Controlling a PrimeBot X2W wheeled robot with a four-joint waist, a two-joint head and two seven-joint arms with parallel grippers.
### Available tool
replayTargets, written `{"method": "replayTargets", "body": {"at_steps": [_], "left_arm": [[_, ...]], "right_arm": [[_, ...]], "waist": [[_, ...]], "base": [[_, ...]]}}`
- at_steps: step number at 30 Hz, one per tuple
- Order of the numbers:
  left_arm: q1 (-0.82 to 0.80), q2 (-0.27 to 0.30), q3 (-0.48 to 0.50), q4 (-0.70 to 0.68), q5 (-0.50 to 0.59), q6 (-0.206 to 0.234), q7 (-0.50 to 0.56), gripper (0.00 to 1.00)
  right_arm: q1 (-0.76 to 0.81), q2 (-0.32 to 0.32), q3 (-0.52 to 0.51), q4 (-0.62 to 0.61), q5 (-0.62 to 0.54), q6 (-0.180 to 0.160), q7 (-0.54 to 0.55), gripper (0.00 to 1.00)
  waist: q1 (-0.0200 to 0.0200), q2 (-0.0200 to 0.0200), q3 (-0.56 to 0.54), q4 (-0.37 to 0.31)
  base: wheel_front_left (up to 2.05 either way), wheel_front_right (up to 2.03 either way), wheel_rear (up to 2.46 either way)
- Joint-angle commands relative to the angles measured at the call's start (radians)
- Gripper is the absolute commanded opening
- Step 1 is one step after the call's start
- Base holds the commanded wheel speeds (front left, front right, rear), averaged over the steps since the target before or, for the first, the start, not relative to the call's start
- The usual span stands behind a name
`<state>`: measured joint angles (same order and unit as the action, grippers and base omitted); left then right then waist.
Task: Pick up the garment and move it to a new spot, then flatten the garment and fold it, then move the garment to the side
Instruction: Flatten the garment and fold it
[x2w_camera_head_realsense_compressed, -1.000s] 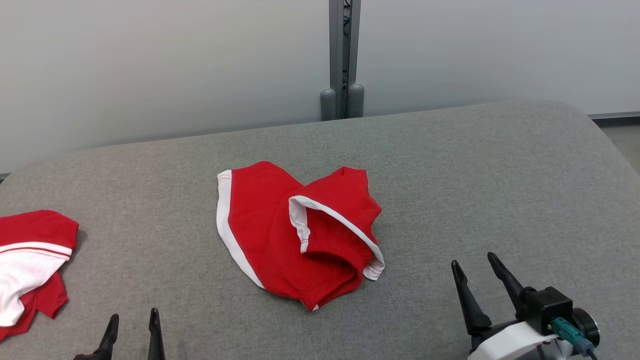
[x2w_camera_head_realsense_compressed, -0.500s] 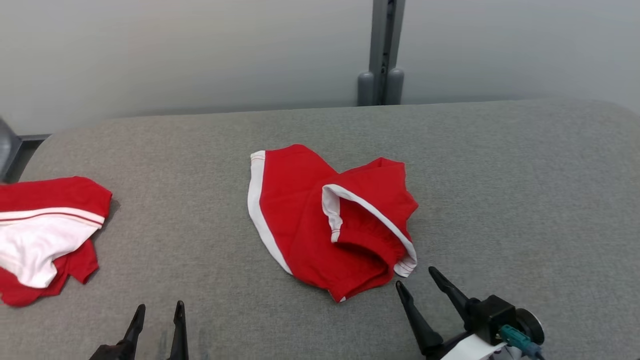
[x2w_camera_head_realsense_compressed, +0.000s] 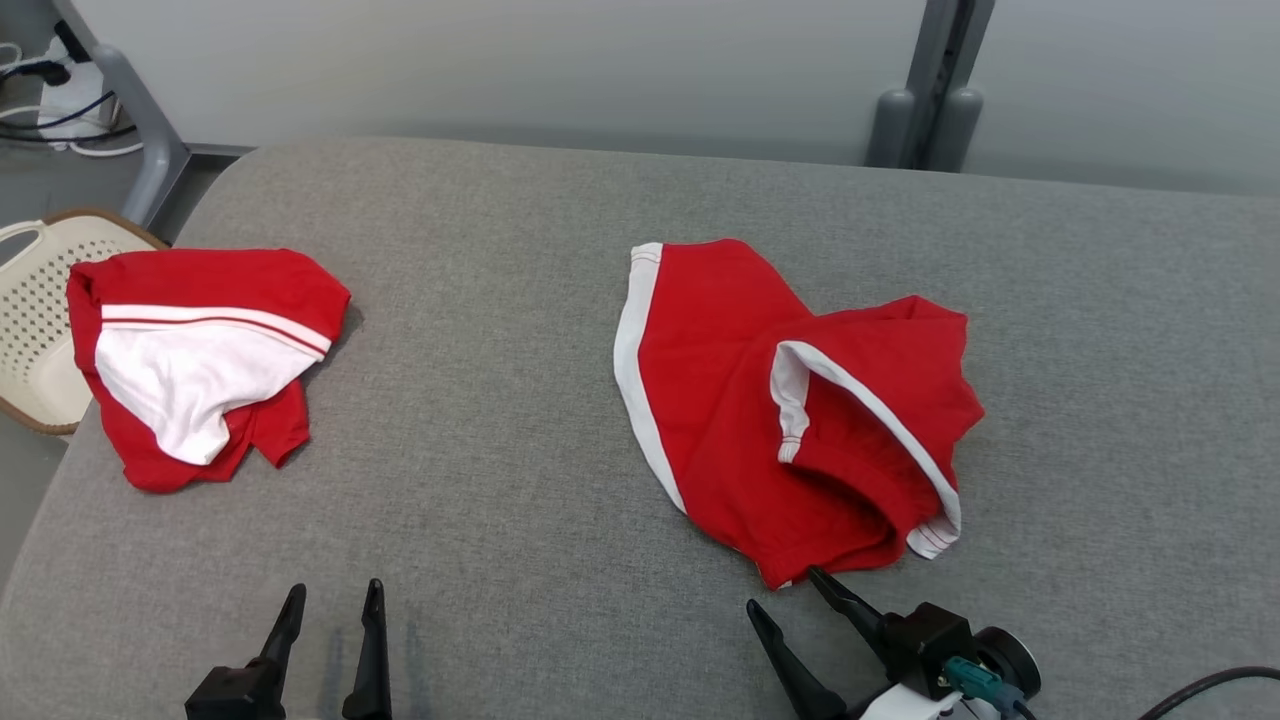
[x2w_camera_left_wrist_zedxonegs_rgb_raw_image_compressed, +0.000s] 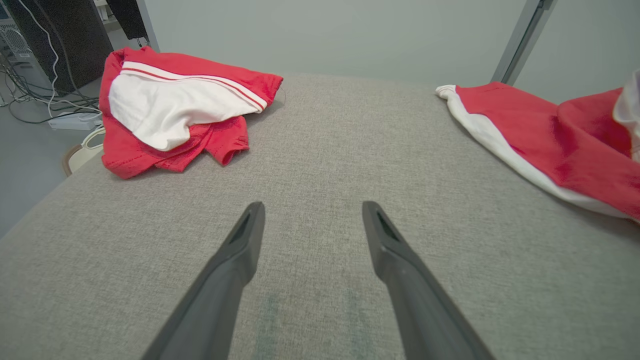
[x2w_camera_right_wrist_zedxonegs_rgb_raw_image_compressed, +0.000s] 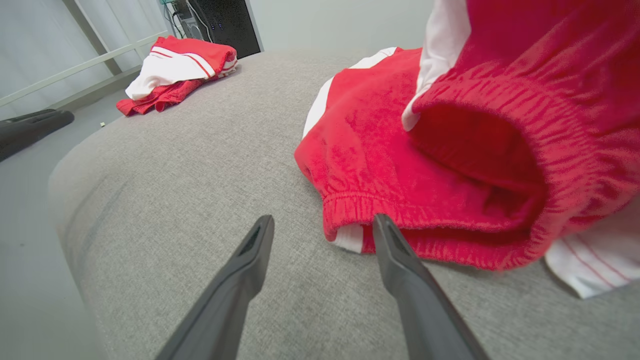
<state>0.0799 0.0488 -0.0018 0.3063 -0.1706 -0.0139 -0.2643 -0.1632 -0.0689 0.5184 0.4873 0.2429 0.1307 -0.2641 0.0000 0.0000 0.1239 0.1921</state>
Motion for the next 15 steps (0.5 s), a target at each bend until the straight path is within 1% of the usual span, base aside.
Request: {"method": "replayTargets", "body": {"at_steps": [1,7,15], "left_arm": [[-0.021,0.004,0.001,-0.002,-0.006,-0.004,0.000,1.00],[-0.035,0.003,-0.013,-0.005,-0.015,0.005,0.000,1.00],[-0.047,0.003,-0.029,-0.006,-0.029,0.015,0.000,1.00]], "right_arm": [[-0.013,-0.008,0.002,0.007,0.008,0.000,0.000,1.00],[-0.035,-0.010,0.007,0.035,0.015,0.000,0.000,1.00],[-0.042,-0.018,0.019,0.043,-0.001,0.000,0.000,1.00]], "waist": [[0.0000,0.0000,0.018,0.019],[0.0000,0.0000,0.040,0.041],[0.0000,0.0000,0.062,0.036]], "base": [[0.00,0.00,0.00],[0.00,0.00,0.00],[0.00,0.00,0.00]]}}
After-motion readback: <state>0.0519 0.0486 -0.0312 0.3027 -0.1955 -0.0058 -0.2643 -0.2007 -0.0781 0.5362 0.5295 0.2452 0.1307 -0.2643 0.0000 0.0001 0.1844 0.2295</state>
